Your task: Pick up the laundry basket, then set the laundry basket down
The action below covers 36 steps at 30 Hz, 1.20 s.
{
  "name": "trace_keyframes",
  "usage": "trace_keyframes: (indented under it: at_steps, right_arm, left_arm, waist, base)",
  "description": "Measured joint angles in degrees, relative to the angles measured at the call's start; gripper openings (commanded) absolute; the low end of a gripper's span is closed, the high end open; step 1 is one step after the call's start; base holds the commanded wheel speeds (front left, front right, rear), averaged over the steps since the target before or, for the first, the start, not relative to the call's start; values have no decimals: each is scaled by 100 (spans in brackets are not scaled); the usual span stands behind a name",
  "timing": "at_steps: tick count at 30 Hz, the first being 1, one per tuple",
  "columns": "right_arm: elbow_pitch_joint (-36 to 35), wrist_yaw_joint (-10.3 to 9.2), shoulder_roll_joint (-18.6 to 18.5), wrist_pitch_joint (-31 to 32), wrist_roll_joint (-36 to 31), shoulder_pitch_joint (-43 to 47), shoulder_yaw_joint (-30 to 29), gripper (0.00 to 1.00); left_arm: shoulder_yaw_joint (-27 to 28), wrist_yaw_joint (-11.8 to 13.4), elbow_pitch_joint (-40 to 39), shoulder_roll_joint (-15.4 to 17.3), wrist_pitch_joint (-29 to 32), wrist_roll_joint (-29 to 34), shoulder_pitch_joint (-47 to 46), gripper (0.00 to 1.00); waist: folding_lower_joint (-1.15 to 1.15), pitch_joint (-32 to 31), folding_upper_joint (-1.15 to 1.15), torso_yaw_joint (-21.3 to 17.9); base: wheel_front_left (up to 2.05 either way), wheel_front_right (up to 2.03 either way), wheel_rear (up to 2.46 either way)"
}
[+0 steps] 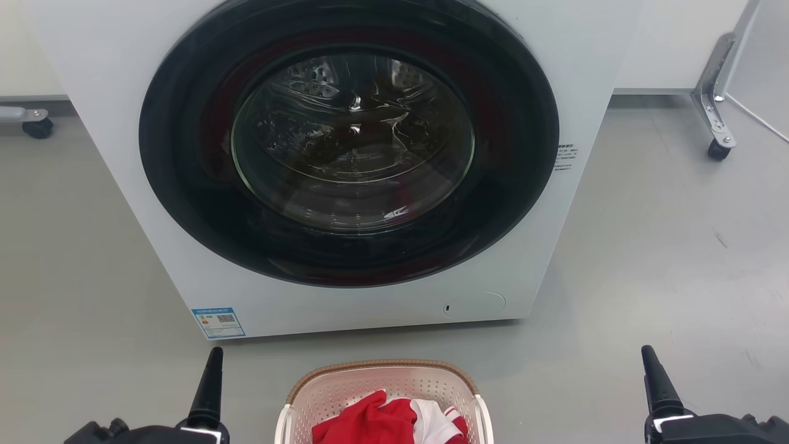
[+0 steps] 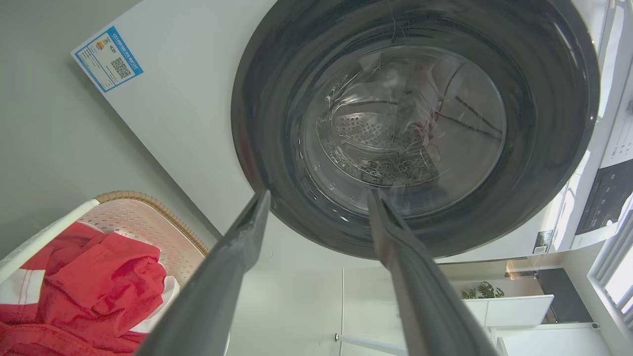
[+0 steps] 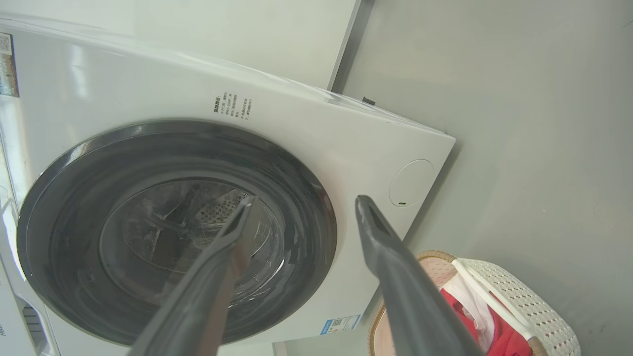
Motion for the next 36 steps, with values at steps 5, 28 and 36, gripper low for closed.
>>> trace_keyframes:
  at_steps: [5, 28, 36]
  right_arm:
    - [-76, -104, -75, -107, -552, -12, 186, 100]
    - [-407, -452, -187, -616, -2799, -17, 717, 100]
    - [-479, -558, -204, -760, -3417, -12, 857, 100]
  left_arm:
    - [-163, 96, -86, 57, -116, 543, -4, 100]
    - [-772, 458, -458, 328, -621, 3312, -20, 100]
    - [-880, 568, -541, 360, -760, 4023, 16, 100]
  waist:
    - [0, 9, 0, 2]
    - [0, 43, 0, 16]
    - [0, 30, 0, 22]
  base:
    - [0, 0, 0]
    - [0, 0, 0]
    - [0, 0, 0]
